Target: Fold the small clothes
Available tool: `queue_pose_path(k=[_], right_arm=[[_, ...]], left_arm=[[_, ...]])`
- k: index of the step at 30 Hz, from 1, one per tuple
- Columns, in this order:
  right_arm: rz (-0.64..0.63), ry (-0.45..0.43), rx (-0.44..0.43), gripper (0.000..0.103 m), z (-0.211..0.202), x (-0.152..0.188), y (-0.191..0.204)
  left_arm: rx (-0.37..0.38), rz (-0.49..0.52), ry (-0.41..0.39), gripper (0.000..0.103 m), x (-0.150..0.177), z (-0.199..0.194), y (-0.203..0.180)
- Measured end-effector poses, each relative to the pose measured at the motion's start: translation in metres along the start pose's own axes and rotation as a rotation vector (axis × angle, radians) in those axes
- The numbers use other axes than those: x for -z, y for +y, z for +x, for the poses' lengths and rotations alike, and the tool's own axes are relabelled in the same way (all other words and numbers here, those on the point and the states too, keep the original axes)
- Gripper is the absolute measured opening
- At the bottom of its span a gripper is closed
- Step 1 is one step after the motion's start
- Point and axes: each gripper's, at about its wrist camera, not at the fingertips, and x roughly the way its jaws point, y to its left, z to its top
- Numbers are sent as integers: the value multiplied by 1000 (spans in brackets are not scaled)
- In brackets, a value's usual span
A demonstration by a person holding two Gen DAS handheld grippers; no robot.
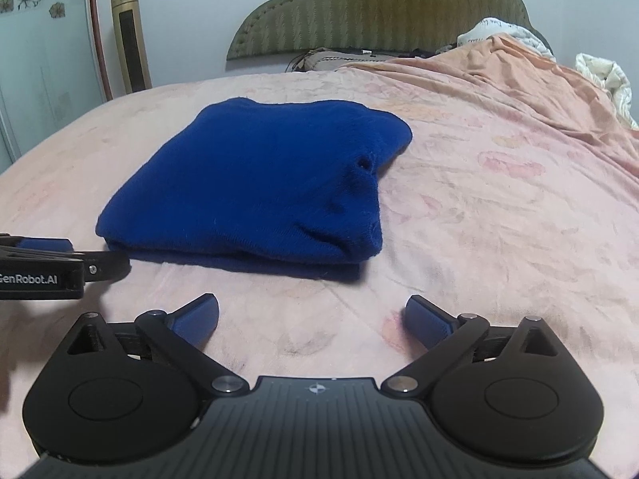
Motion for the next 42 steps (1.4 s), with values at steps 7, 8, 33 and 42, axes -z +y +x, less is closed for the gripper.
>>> queue_pose_path(k=[7,8,33,42], right_arm=[[-25,-9,30,103,-2,6,6],[-29,-9,34,103,-2,6,7],[-27,10,44,103,3,6,6],[-24,10,43,103,3,7,6]], left_arm=[[-23,69,-22,83,7,-4,-8],[-22,66,-27,83,8,-6,-7],[-65,70,-40,103,18,-2,-8],[-70,56,-35,103,18,-3,-5]])
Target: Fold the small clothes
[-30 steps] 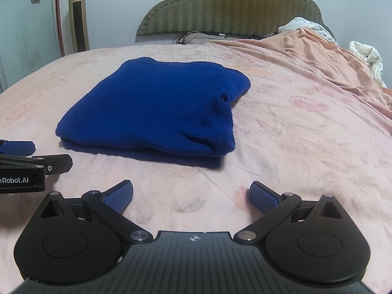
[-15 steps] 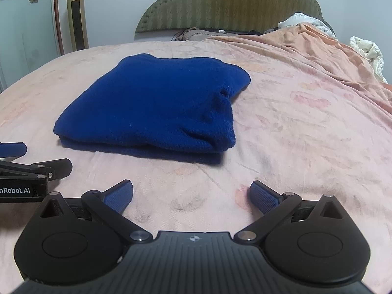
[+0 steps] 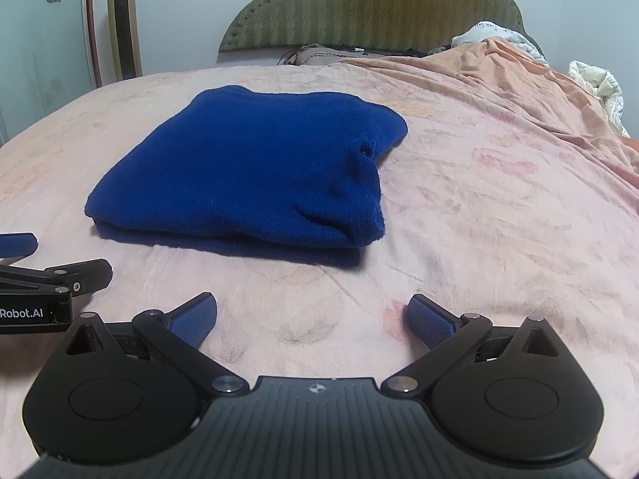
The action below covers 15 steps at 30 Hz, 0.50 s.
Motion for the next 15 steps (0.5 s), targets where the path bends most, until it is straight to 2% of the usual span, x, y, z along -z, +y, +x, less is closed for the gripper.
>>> queue_pose_path(k=[15], right_arm=[[5,-13,-4,103,-4,1,0]], left_arm=[[1,-19,14,103,-2,-6,4]])
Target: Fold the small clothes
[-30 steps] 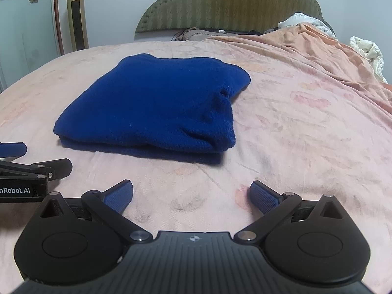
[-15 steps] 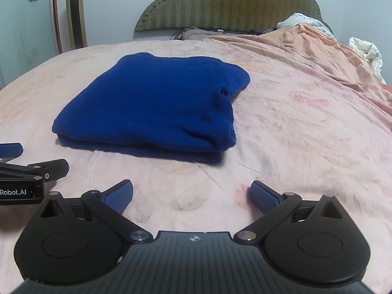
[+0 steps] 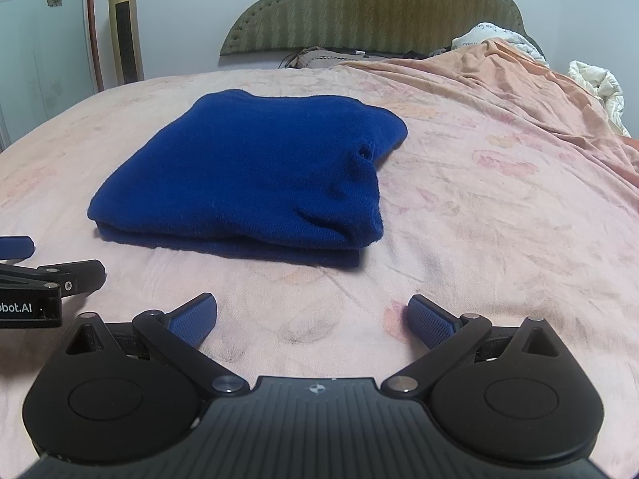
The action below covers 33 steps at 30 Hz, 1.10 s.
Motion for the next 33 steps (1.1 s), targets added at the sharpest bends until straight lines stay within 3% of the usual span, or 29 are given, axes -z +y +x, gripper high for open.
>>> queue_pose_path(k=[33], right_arm=[[19,-22,8,103,-17,0,-1]], left_arm=[[-33,-20,10,103,-2,-2,3]])
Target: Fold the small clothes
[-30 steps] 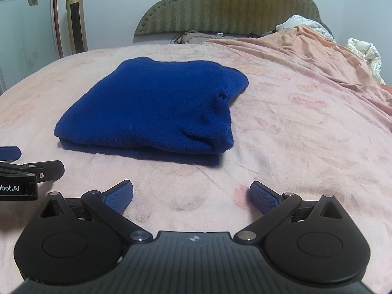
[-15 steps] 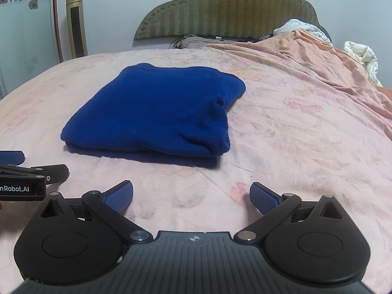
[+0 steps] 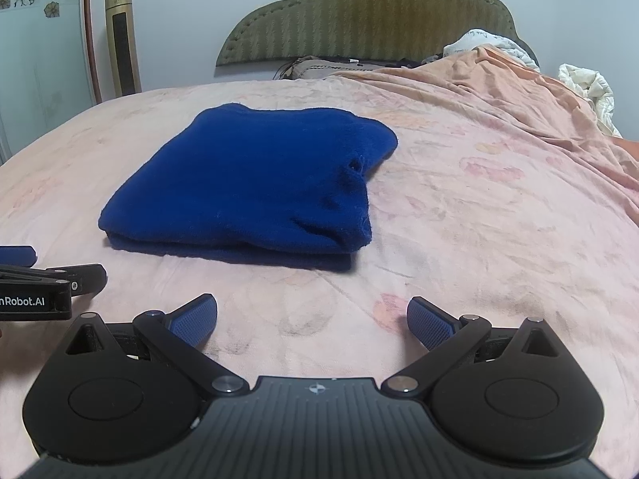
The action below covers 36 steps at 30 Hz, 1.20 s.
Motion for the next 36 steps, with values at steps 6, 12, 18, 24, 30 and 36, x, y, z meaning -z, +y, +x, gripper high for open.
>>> queue_pose_path(k=[6,12,18,24,30,36], right_arm=[[6,-3,2,103,-1,0,-1],[8,0,0,103,-1,1,-1],[10,-2,0,103,-1,1,-1],[9,-1,-1,103,-1,1,-1],[8,-2,-1,103,-1,1,0],[7,-4,-3,103,-2,0,1]], left_arm=[[-11,9,6,103,0,0,-2],[-18,17,10,103,1,1,-4],[-15,10,14,103,0,1,-3],[-14,10,12,103,0,1,-3],[-12,4,11,103,1,0,-1],[-12,4,11,103,1,0,-1]])
